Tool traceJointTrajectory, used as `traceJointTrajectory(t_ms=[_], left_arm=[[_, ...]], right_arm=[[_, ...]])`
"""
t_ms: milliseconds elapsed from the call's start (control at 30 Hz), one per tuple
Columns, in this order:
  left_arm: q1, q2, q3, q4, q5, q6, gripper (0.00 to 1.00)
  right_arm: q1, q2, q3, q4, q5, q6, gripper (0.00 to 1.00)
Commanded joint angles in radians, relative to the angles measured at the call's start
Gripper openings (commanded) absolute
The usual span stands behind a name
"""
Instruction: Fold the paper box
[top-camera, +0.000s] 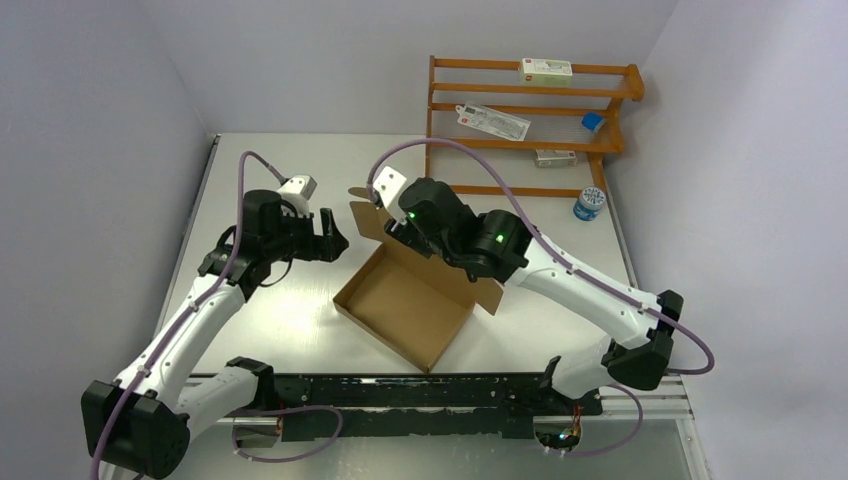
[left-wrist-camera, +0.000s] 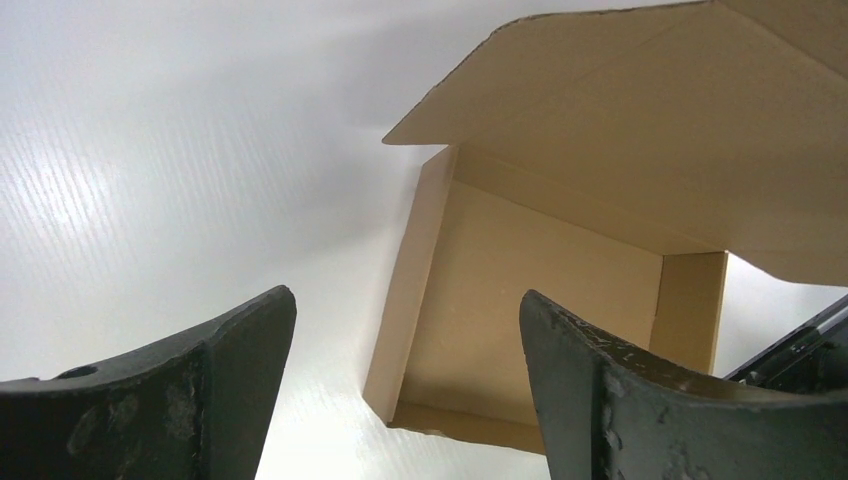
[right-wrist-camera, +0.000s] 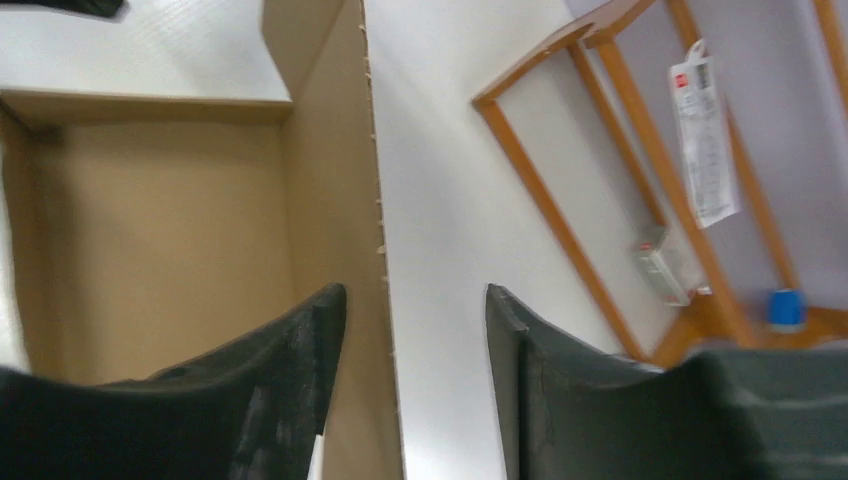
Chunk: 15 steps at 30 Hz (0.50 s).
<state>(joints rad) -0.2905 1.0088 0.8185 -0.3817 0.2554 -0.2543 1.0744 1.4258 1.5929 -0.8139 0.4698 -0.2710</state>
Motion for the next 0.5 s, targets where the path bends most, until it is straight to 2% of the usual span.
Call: traceJointTrajectory(t_ms=[0,33,67,200,267,300,333,467], left_arm=[[0.014,-0.032,0.020,-0.019,0.015,0.068,0.87],[0.015,-0.039,0.017,-0.019,0.004,0.071,0.87],[0.017,-0.044,0.014,-0.019,-0.006,0.076,0.87],[0.027,-0.050,0.004,-0.020,-0.012,0.081,0.87],[0.037,-0.054,0.000,-0.019,-0.016,0.081,0.87],[0.042,-0.057,-0.002,-0.019,-0.015,0.079,0.86],[0.047,-0.062,-0.003,-0.018,-0.013,0.079,0.86],[0.058,-0.081,-0.006,-0.021,-0.031,0.077,0.86]], right_arm=[[-0.002,0.031,-0.017,-0.023,0.122,-0.041,0.45],[-0.002,0.036,-0.018,-0.012,0.120,-0.055,0.36],[-0.002,0.040,-0.021,0.005,0.116,-0.078,0.32],[-0.003,0.056,-0.038,0.074,0.086,-0.183,0.26],[-0.004,0.062,-0.051,0.127,0.059,-0.256,0.15],[-0.004,0.062,-0.065,0.161,0.052,-0.297,0.04],[-0.003,0.061,-0.081,0.199,0.046,-0.346,0.00],[-0.030,0.050,-0.134,0.314,-0.042,-0.558,0.00]])
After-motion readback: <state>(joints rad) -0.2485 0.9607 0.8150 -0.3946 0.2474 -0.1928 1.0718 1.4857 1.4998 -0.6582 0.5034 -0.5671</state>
